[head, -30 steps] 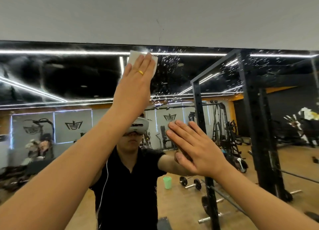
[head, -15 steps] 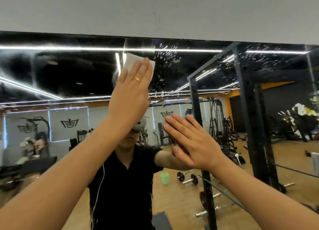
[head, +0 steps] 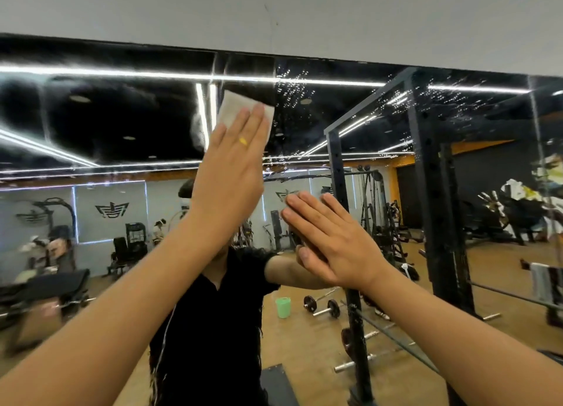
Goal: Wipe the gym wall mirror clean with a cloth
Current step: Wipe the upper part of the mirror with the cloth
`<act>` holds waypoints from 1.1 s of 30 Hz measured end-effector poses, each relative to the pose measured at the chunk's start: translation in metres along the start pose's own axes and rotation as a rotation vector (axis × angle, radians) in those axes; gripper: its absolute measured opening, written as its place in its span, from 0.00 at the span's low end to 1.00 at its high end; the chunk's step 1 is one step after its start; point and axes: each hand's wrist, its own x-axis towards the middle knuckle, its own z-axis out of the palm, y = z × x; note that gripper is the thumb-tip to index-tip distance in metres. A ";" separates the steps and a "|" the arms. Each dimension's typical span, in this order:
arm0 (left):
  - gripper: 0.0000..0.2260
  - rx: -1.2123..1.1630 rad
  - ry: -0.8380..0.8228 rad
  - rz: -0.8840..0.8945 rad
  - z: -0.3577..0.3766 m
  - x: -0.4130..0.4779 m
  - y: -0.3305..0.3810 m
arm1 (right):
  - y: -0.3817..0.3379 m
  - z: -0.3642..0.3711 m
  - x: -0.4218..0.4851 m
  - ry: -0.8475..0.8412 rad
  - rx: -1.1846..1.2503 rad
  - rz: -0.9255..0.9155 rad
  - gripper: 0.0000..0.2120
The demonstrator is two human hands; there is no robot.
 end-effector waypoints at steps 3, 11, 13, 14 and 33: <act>0.28 -0.023 -0.022 0.002 -0.002 -0.007 0.001 | -0.001 0.000 0.000 0.013 -0.004 -0.001 0.30; 0.27 -0.004 0.005 0.018 0.001 0.028 -0.005 | 0.003 -0.016 0.000 0.037 -0.081 0.013 0.31; 0.27 0.009 0.041 0.014 0.005 0.031 -0.003 | 0.016 -0.020 -0.005 0.091 -0.043 0.128 0.31; 0.27 0.007 0.052 0.005 0.006 0.033 -0.002 | 0.024 -0.021 -0.009 0.098 -0.037 0.176 0.32; 0.26 -0.029 0.087 -0.282 0.021 0.047 0.046 | 0.050 -0.017 -0.014 0.013 0.105 0.183 0.33</act>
